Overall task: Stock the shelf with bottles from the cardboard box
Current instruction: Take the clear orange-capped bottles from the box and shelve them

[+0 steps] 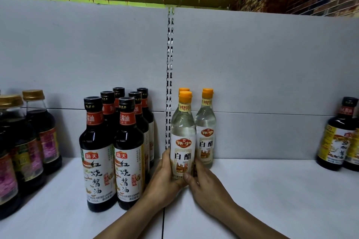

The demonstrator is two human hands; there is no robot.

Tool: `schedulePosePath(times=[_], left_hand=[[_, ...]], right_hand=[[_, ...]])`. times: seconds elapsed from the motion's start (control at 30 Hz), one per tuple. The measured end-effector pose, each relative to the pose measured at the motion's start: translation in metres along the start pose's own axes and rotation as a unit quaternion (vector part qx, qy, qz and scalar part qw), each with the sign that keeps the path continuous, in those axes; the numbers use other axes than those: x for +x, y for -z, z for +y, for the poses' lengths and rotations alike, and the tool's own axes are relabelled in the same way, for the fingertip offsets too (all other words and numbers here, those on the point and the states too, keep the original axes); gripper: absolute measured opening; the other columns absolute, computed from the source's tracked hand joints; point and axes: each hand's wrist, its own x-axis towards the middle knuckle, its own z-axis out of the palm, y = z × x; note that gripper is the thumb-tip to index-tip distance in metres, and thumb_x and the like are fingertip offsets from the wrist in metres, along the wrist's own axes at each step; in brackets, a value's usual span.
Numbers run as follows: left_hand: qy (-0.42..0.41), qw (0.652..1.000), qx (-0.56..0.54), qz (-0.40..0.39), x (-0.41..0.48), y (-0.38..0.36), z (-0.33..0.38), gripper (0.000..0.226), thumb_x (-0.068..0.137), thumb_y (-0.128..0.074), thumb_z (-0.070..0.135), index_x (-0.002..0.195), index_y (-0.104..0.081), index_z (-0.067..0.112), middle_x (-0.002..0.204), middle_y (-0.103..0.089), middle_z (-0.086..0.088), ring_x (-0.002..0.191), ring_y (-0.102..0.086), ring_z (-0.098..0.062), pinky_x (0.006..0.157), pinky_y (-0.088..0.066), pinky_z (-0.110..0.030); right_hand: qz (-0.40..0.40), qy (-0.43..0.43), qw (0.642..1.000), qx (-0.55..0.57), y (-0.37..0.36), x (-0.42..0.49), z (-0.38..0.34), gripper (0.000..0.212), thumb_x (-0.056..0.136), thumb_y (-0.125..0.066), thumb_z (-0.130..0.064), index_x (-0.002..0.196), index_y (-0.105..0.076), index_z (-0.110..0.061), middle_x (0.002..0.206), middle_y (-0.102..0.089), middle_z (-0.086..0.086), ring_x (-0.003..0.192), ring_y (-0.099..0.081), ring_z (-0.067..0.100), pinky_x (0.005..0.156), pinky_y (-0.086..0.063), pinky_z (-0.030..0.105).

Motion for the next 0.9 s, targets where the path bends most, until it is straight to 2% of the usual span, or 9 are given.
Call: schedulePosePath(times=[0.07, 0.17, 0.27, 0.33, 0.4, 0.5, 0.63, 0.77, 0.9], left_hand=[[0.010, 1.000, 0.000, -0.001, 0.000, 0.001, 0.000, 0.101, 0.068, -0.082, 0.044, 0.149, -0.022, 0.045, 0.142, -0.051, 0.014, 0.131, -0.054, -0.007, 0.108, -0.052, -0.039], [0.028, 1.000, 0.007, -0.005, -0.001, 0.002, 0.002, 0.104, 0.067, -0.081, 0.043, 0.150, -0.018, 0.047, 0.144, -0.048, 0.011, 0.134, -0.052, -0.011, 0.109, -0.051, -0.042], [0.060, 0.997, 0.047, -0.010, -0.004, 0.001, 0.010, 0.093, 0.077, -0.076, 0.042, 0.150, -0.021, 0.032, 0.146, -0.041, 0.001, 0.137, -0.047, -0.021, 0.112, -0.048, -0.045], [0.080, 0.993, 0.083, -0.021, -0.009, 0.001, 0.018, 0.078, 0.088, -0.072, 0.038, 0.148, -0.025, 0.020, 0.146, -0.039, -0.004, 0.137, -0.045, -0.024, 0.112, -0.047, -0.042], [0.093, 0.987, 0.124, -0.035, -0.014, 0.003, 0.025, 0.067, 0.095, -0.064, 0.040, 0.145, -0.028, 0.014, 0.147, -0.038, -0.007, 0.137, -0.045, -0.026, 0.111, -0.046, -0.039], [0.094, 0.981, 0.163, -0.048, -0.020, 0.005, 0.035, 0.063, 0.098, -0.058, 0.044, 0.141, -0.030, 0.009, 0.147, -0.039, -0.010, 0.137, -0.044, -0.028, 0.111, -0.046, -0.039], [0.080, 0.964, 0.245, -0.065, -0.027, 0.005, 0.042, 0.058, 0.100, -0.051, 0.036, 0.142, -0.032, 0.002, 0.145, -0.041, -0.017, 0.135, -0.043, -0.031, 0.110, -0.041, -0.037], [0.066, 0.938, 0.329, -0.088, -0.033, 0.004, 0.047, 0.055, 0.100, -0.048, 0.036, 0.141, -0.035, 0.002, 0.137, -0.047, -0.018, 0.125, -0.051, -0.032, 0.101, -0.048, -0.039], [0.047, 0.936, 0.339, -0.078, -0.035, 0.014, 0.047, 0.054, 0.099, -0.050, 0.037, 0.138, -0.038, 0.002, 0.133, -0.052, -0.017, 0.121, -0.058, -0.031, 0.094, -0.051, -0.037]], right_hand=[[0.001, 0.001, 1.000, 0.003, 0.001, 0.000, 0.000, 0.072, 0.095, -0.035, -0.064, 0.159, -0.017, -0.035, 0.156, -0.045, -0.008, 0.140, -0.046, 0.013, 0.114, -0.043, 0.037], [0.003, 0.003, 1.000, 0.016, 0.002, -0.002, 0.000, 0.066, 0.098, -0.041, -0.060, 0.157, -0.021, -0.037, 0.155, -0.046, -0.010, 0.138, -0.048, 0.010, 0.114, -0.044, 0.036], [0.002, 0.000, 1.000, 0.030, 0.005, -0.002, -0.001, 0.065, 0.097, -0.044, -0.061, 0.155, -0.025, -0.038, 0.151, -0.050, -0.013, 0.133, -0.053, 0.004, 0.112, -0.046, 0.032], [-0.005, -0.003, 0.999, 0.041, 0.007, -0.004, -0.004, 0.061, 0.099, -0.049, -0.055, 0.154, -0.028, -0.038, 0.149, -0.053, -0.014, 0.129, -0.055, -0.001, 0.110, -0.047, 0.027], [-0.009, -0.012, 0.999, 0.052, 0.011, -0.007, -0.011, 0.057, 0.101, -0.053, -0.047, 0.153, -0.032, -0.037, 0.146, -0.055, -0.016, 0.124, -0.057, -0.006, 0.107, -0.048, 0.022], [-0.022, -0.032, 0.998, 0.057, 0.020, -0.012, -0.016, 0.052, 0.101, -0.056, -0.045, 0.147, -0.033, -0.042, 0.143, -0.055, -0.016, 0.121, -0.058, -0.004, 0.105, -0.049, 0.020], [-0.012, -0.073, 0.997, 0.031, 0.029, -0.028, -0.020, 0.070, 0.095, -0.060, -0.052, 0.155, -0.024, -0.044, 0.147, -0.048, -0.012, 0.114, -0.056, 0.003, 0.094, -0.044, 0.012], [-0.026, -0.111, 0.993, -0.039, 0.031, -0.046, -0.031, 0.074, 0.095, -0.060, -0.047, 0.156, -0.021, -0.035, 0.151, -0.049, -0.003, 0.136, -0.047, 0.010, 0.111, -0.040, 0.026], [-0.024, -0.112, 0.992, -0.055, 0.021, -0.043, -0.049, 0.070, 0.095, -0.056, -0.047, 0.155, -0.022, -0.038, 0.155, -0.048, -0.006, 0.142, -0.043, 0.016, 0.116, -0.038, 0.036]])
